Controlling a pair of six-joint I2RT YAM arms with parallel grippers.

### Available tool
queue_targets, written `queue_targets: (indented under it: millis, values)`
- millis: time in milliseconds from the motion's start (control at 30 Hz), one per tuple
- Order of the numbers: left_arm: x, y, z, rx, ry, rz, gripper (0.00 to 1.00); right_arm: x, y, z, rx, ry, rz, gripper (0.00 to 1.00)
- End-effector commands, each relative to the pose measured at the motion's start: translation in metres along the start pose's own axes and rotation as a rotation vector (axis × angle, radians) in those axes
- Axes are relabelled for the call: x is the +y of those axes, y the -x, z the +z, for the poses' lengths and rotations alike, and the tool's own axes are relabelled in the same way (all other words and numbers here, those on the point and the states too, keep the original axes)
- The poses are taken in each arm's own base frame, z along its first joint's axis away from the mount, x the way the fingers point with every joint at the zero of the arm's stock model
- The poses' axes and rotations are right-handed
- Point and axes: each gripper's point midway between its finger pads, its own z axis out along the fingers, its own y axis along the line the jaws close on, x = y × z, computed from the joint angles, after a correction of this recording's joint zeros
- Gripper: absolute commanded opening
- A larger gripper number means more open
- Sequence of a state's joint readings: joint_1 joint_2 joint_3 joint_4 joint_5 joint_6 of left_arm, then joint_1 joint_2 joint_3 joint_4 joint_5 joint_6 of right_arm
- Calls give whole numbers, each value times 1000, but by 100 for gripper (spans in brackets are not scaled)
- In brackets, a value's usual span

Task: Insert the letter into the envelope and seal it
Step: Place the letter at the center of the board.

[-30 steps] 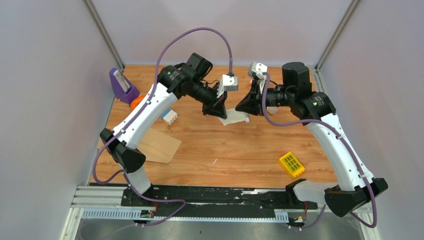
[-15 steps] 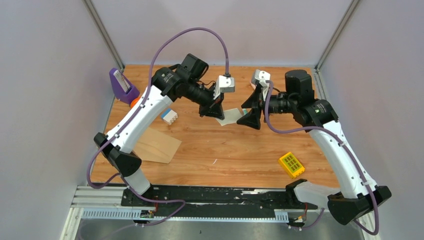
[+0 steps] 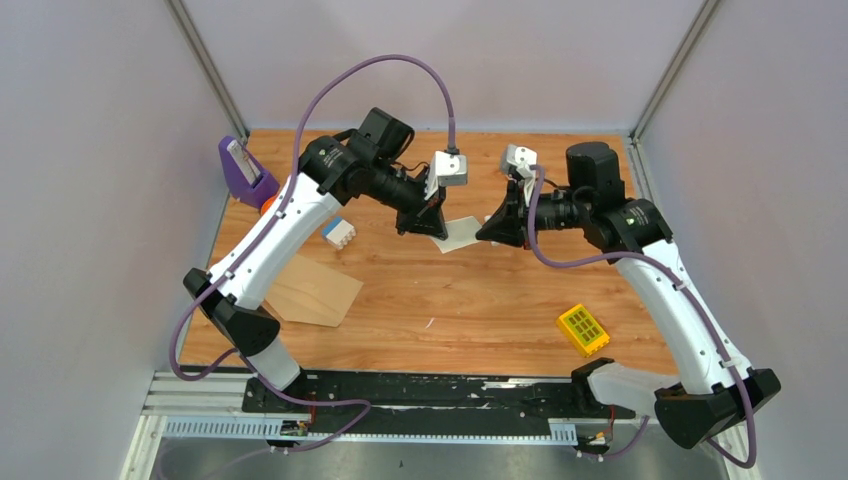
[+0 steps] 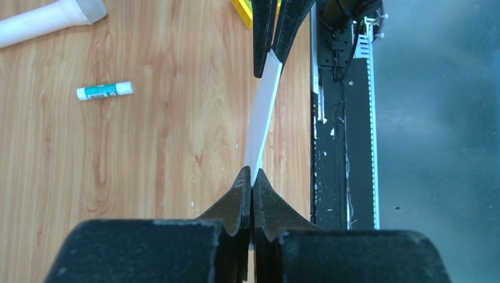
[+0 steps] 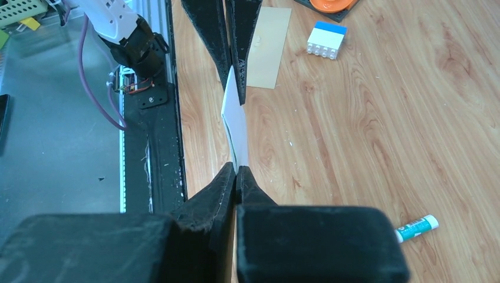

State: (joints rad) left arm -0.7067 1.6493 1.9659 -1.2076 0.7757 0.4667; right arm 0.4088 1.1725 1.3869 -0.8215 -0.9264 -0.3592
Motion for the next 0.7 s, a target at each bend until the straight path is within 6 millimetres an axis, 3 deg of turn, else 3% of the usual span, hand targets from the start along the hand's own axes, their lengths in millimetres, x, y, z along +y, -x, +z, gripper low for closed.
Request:
queue_targets:
  millis: [0,33,67,133,167,233,467,533,667]
  values:
    - [-6,10,-13,-33,31,49,0,1,10,-5,-26,-12,-50,0]
    - [-6,10,-13,-33,31,53,0,0,10,-5,-25,-21,-48,0]
    - [-6,10,-13,-30,31,52,11,-2,9,-5,-22,-31,-46,0]
    - [-6,8,-14,-27,38,52,43,-7,7,-6,-16,-51,-38,0]
    - [-5,7,-14,-22,43,52,71,-10,6,-7,-13,-65,-34,0]
    - [-5,6,-18,-21,64,60,95,-20,2,-9,-4,-110,-17,0]
    - [-3,12,-67,-105,228,112,100,-68,-36,-31,20,-278,153,0]
    - [7,6,-79,-117,298,96,100,-86,-57,-40,46,-339,228,0]
    - [33,-26,-90,-89,430,15,100,-115,-111,-56,132,-410,368,0]
